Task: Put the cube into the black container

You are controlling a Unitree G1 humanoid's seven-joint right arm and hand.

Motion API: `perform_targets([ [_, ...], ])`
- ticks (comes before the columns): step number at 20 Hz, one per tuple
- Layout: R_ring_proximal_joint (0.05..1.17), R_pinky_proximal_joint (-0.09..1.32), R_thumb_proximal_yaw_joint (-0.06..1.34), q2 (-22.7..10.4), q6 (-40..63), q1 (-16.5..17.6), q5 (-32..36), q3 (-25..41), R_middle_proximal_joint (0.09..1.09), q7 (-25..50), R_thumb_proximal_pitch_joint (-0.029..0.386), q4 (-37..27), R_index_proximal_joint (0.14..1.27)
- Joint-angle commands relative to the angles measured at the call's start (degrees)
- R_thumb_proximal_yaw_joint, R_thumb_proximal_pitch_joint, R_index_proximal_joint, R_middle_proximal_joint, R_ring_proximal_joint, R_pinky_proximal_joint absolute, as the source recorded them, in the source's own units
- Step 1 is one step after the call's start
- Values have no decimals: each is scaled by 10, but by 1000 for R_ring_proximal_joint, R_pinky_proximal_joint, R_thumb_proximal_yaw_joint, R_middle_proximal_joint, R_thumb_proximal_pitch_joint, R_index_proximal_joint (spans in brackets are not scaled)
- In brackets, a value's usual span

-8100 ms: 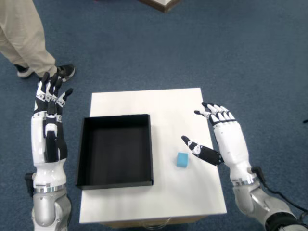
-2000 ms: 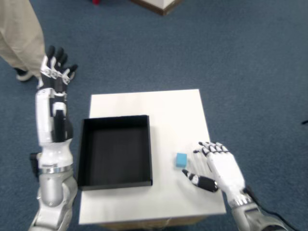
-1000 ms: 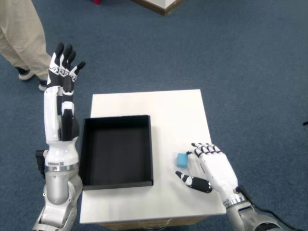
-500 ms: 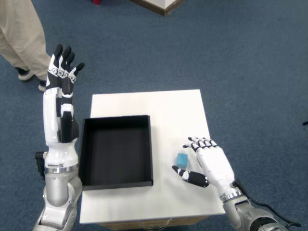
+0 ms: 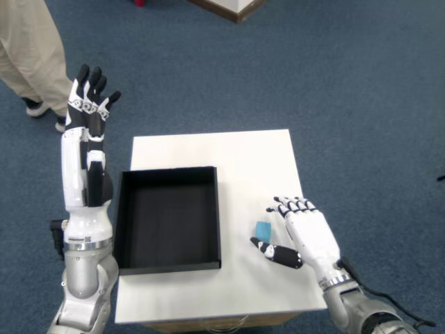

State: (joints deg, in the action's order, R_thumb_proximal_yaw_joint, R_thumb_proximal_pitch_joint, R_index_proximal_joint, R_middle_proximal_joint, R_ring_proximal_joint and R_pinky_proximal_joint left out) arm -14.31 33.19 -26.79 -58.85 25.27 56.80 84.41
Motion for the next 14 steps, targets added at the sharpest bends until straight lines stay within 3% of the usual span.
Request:
perform_targets([
  [1,285,242,457,-16,1,-26,15,-11,260,5,-5,-13,503],
  [14,270,212,509,-19,-12,-5,20,-21,254,-14,-3,-8,514],
])
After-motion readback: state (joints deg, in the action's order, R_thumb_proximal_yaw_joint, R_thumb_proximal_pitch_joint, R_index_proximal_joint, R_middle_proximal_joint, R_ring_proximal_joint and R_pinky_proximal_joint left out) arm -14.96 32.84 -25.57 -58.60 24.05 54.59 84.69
